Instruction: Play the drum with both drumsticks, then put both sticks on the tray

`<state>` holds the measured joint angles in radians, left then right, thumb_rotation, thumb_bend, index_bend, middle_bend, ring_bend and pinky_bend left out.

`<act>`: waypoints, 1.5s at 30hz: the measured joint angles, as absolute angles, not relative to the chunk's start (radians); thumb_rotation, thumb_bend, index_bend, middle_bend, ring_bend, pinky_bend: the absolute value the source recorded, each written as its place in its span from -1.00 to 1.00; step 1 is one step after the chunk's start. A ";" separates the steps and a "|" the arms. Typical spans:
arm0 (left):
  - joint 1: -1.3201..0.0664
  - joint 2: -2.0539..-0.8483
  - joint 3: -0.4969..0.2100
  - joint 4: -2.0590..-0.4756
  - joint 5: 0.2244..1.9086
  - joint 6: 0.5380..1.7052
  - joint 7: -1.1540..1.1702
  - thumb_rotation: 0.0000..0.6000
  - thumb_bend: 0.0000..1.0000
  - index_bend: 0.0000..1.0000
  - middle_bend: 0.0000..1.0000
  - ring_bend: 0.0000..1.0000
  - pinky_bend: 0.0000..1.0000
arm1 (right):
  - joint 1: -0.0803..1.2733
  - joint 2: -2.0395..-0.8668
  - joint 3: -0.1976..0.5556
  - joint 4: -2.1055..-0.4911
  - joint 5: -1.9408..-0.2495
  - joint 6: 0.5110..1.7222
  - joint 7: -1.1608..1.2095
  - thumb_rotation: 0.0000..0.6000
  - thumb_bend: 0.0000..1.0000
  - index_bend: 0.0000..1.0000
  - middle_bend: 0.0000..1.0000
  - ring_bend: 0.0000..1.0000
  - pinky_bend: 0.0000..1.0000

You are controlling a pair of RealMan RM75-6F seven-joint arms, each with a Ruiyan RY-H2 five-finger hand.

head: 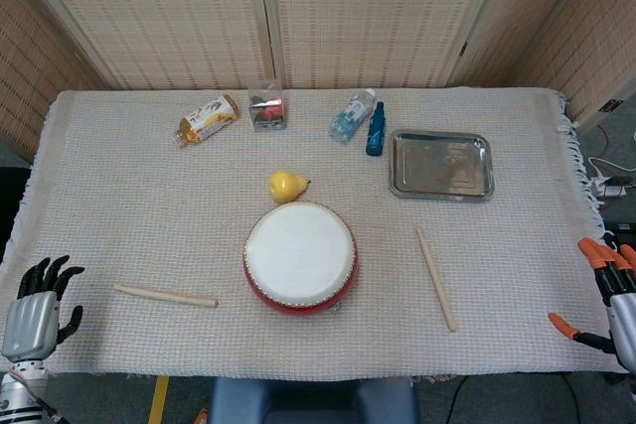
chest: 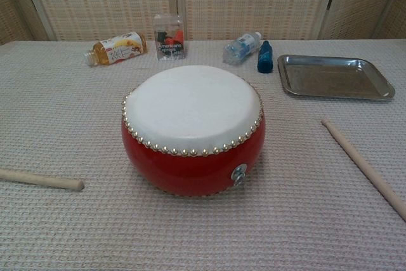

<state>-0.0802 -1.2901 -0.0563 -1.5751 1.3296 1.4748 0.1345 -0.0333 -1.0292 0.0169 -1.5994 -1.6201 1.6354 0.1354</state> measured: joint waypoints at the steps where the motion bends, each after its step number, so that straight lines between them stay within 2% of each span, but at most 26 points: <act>1: -0.080 -1.290 -0.057 -1.575 1.328 1.473 0.134 1.00 -0.31 -0.48 -0.81 -0.96 -0.86 | -0.033 -1.030 0.017 -1.600 -1.618 1.633 0.134 0.68 -0.72 -1.00 -0.85 -1.00 -0.95; 16: -0.077 -1.286 -0.056 -1.559 1.384 1.476 0.062 1.00 -0.30 -0.42 -0.79 -0.96 -0.86 | -0.029 -1.027 0.019 -1.601 -1.634 1.638 0.134 0.67 -0.72 -1.00 -0.85 -1.00 -0.95; 26: -0.191 -1.351 -0.010 -1.563 1.539 1.338 0.107 1.00 -0.27 -0.31 -0.79 -0.96 -0.86 | -0.013 -1.021 0.017 -1.610 -1.660 1.630 0.131 0.68 -0.72 -1.00 -0.85 -1.00 -0.95; 37: -0.235 -1.426 -0.009 -1.556 1.512 1.266 0.290 1.00 -0.27 -0.30 -0.79 -0.96 -0.86 | -0.023 -1.010 0.017 -1.616 -1.657 1.649 0.136 0.67 -0.72 -1.00 -0.85 -1.00 -0.95; 45: -0.272 -1.535 -0.023 -1.537 1.425 1.185 0.325 1.00 -0.28 -0.25 -0.79 -0.96 -0.86 | -0.017 -1.011 0.014 -1.619 -1.666 1.641 0.134 0.67 -0.72 -1.00 -0.85 -1.00 -0.95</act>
